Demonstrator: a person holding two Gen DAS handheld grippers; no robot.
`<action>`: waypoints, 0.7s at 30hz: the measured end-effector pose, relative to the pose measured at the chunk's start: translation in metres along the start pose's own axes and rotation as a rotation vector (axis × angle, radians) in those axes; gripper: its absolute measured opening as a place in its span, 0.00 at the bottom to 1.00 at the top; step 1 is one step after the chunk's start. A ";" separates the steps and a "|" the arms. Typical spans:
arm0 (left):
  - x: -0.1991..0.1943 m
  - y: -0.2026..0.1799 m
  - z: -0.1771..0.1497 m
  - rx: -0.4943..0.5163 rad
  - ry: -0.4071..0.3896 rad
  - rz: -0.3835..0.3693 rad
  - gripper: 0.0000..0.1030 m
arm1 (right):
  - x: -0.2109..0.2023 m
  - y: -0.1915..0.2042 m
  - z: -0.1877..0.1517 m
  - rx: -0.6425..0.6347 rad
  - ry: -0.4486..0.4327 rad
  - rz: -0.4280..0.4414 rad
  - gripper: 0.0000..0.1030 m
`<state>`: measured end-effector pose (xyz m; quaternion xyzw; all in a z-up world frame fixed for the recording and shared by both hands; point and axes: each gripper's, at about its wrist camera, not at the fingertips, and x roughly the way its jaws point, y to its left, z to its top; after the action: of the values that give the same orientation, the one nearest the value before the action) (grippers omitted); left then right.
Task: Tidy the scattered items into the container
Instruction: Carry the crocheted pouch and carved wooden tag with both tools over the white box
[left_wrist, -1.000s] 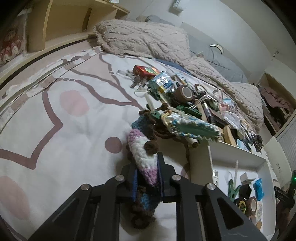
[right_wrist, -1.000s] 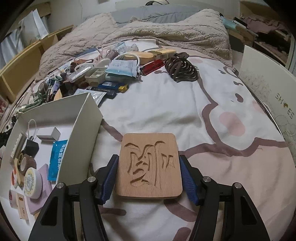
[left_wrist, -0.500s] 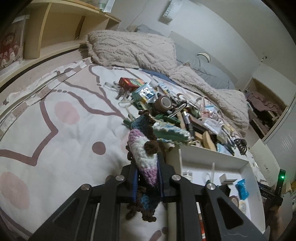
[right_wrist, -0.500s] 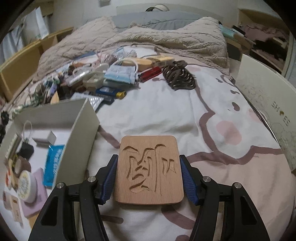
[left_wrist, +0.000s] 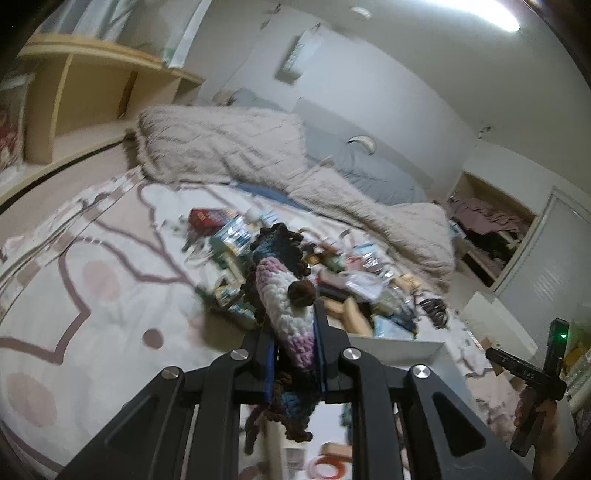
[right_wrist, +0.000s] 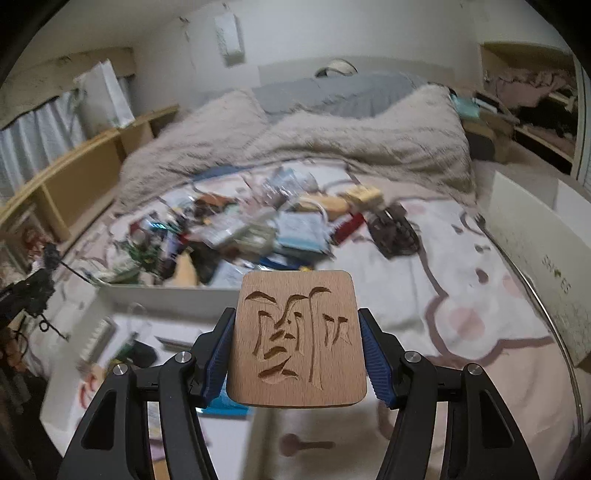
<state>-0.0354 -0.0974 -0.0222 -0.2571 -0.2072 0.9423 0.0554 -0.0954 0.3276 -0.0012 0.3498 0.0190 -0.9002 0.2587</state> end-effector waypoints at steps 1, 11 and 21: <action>-0.003 -0.004 0.003 0.007 -0.009 -0.012 0.16 | -0.004 0.005 0.002 -0.004 -0.011 0.013 0.63; -0.044 -0.052 0.034 0.097 -0.151 -0.116 0.16 | -0.026 0.035 0.010 -0.033 -0.072 0.111 0.63; -0.080 -0.088 0.051 0.164 -0.242 -0.235 0.16 | -0.040 0.052 0.008 -0.052 -0.086 0.184 0.63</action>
<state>0.0072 -0.0528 0.0918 -0.1106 -0.1632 0.9671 0.1605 -0.0506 0.2988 0.0385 0.3045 -0.0009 -0.8859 0.3499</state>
